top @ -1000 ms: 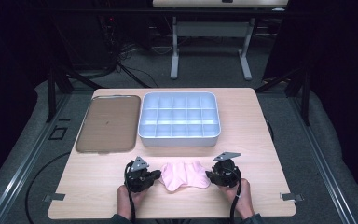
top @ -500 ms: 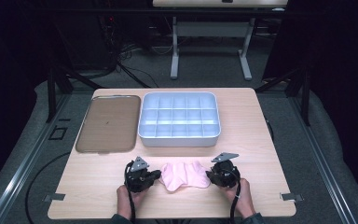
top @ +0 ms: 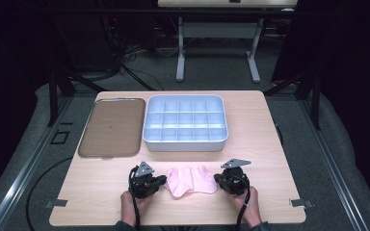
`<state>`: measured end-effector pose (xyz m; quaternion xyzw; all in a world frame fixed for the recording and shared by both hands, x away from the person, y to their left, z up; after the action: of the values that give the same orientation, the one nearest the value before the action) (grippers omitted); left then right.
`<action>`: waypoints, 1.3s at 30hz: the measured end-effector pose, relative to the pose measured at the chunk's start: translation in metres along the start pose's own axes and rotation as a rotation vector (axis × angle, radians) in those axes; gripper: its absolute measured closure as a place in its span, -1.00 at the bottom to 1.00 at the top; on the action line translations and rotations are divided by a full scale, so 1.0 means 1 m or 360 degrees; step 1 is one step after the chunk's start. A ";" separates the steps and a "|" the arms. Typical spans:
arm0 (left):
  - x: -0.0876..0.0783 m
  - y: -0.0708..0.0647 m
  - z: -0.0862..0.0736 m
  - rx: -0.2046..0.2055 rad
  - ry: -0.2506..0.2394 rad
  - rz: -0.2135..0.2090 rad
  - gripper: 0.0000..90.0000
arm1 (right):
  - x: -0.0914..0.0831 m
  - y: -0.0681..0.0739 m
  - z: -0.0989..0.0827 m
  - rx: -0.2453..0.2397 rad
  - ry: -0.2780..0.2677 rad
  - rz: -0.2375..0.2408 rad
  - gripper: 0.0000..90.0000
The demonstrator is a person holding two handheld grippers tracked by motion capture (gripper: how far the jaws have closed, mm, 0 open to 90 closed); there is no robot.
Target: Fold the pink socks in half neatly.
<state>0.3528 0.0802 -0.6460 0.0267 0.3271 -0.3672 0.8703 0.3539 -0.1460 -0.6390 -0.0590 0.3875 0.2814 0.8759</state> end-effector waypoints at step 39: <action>0.000 0.000 0.000 0.0003 0.0000 0.0003 0.91 | -0.013 0.086 0.080 -0.0309 -0.0114 0.0236 0.98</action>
<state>0.3526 0.0802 -0.6460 0.0278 0.3266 -0.3666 0.8707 0.3518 -0.0542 -0.5643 -0.1046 0.3303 0.3836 0.8561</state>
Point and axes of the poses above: each handheld gripper's, and its own axes: x roughly forward along the jaws, z roughly out of its top, y roughly to its left, the point moved 9 cm from there along x, roughly forward along the jaws, and after that the axes turned 2 degrees about -y, right-handed, at the moved point
